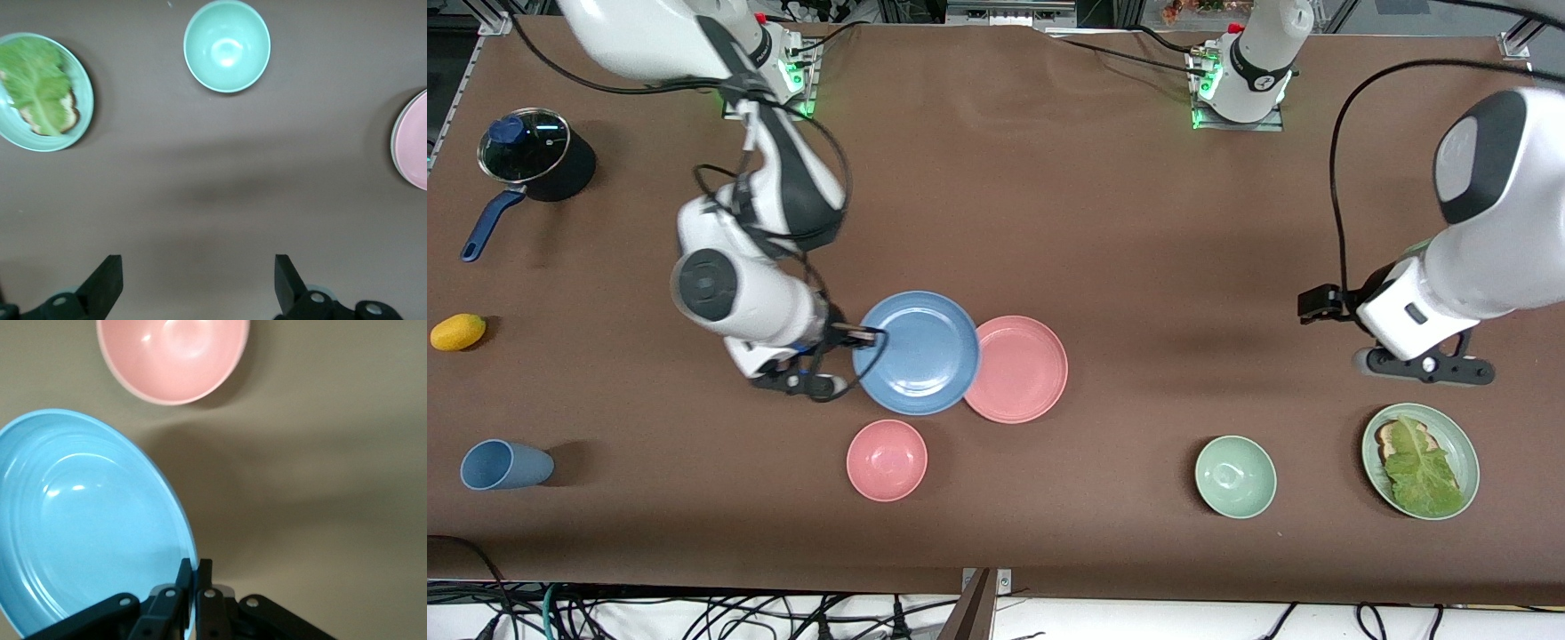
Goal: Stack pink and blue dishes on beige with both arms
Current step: 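Carry the blue plate onto the pink plate while the left gripper withdraws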
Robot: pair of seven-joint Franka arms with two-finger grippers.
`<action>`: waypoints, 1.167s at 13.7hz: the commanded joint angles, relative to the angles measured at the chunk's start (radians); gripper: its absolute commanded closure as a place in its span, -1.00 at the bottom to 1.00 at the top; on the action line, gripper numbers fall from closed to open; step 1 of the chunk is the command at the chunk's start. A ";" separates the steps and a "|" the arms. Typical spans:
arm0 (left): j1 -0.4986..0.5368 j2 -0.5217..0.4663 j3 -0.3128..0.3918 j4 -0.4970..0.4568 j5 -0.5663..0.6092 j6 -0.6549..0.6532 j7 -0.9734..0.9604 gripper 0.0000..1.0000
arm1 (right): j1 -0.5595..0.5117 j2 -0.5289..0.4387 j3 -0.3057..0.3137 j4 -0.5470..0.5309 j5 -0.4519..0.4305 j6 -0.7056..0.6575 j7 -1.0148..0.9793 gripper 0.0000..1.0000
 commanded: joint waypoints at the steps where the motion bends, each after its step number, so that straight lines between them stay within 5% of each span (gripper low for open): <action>1: 0.069 -0.092 -0.010 0.003 0.009 -0.037 0.016 -1.00 | 0.079 0.047 -0.006 0.004 -0.051 0.076 0.175 1.00; 7: 0.082 -0.127 -0.012 -0.019 0.008 -0.166 0.005 -1.00 | 0.161 0.120 -0.006 0.004 -0.062 0.192 0.393 1.00; 16: 0.066 -0.084 -0.010 0.000 0.000 -0.156 0.017 -1.00 | 0.172 0.169 -0.006 0.012 -0.056 0.299 0.474 1.00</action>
